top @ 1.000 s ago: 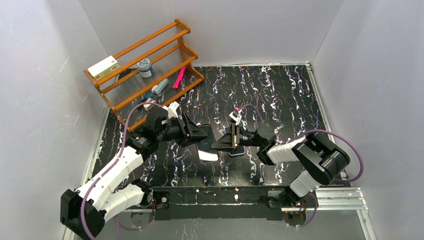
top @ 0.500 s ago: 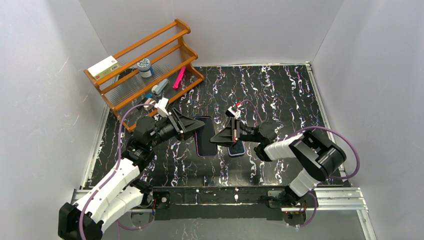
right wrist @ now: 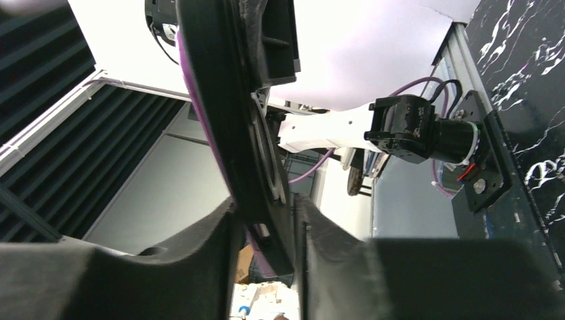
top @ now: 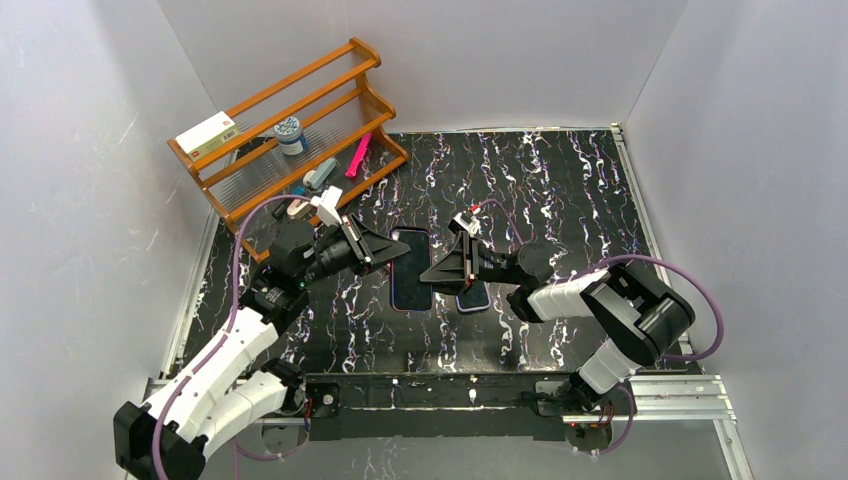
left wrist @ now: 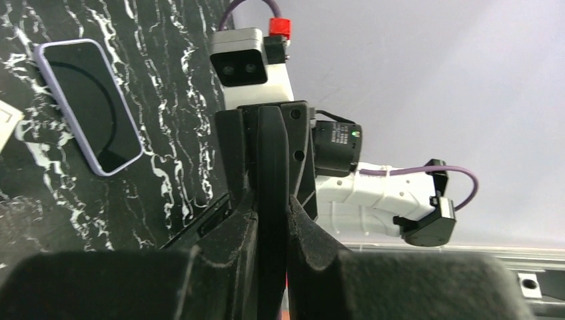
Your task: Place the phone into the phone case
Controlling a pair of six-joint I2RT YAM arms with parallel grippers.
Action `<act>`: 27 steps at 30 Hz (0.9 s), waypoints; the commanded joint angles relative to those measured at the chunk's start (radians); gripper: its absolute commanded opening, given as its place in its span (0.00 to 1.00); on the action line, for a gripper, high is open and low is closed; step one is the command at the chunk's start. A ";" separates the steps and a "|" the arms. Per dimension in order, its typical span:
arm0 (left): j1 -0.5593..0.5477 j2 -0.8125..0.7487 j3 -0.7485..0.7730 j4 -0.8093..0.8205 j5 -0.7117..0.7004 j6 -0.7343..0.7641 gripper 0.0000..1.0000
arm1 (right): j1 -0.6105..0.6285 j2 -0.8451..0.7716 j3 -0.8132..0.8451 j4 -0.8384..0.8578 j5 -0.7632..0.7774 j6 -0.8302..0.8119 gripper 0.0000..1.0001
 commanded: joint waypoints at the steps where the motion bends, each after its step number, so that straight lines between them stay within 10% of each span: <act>1: -0.002 -0.015 0.077 -0.069 0.009 0.061 0.03 | 0.004 0.025 0.020 0.273 0.003 -0.002 0.30; 12: -0.003 -0.016 0.015 0.003 0.094 -0.047 0.44 | 0.004 -0.018 0.012 0.134 0.096 -0.056 0.15; 21: -0.002 -0.011 -0.053 -0.111 0.054 -0.020 0.07 | 0.003 -0.091 0.002 -0.113 0.107 -0.166 0.37; 27: -0.002 0.020 -0.088 -0.042 0.088 -0.062 0.05 | -0.002 -0.179 -0.008 -0.286 0.150 -0.245 0.45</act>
